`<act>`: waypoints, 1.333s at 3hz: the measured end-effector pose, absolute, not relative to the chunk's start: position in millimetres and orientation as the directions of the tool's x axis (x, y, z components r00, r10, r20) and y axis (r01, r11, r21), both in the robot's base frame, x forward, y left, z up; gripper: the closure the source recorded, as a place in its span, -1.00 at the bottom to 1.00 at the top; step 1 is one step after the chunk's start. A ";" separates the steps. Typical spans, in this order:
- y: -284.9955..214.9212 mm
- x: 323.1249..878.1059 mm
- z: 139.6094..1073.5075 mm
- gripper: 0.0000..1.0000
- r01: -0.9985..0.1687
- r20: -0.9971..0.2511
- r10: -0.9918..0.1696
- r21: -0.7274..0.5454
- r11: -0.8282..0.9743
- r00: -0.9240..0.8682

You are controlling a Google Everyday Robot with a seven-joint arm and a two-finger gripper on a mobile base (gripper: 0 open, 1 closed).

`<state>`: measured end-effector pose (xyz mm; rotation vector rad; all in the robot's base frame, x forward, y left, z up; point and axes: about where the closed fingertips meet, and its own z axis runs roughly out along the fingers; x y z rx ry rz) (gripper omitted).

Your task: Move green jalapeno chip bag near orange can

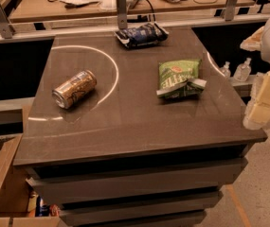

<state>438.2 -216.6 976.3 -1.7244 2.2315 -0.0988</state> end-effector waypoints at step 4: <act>-224.4 478.7 969.7 -1.00 -0.866 -0.345 -0.913 -0.363 0.345 -0.219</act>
Offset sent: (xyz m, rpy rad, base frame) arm 0.0056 -0.0053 -0.0060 0.0281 -0.0017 -0.0467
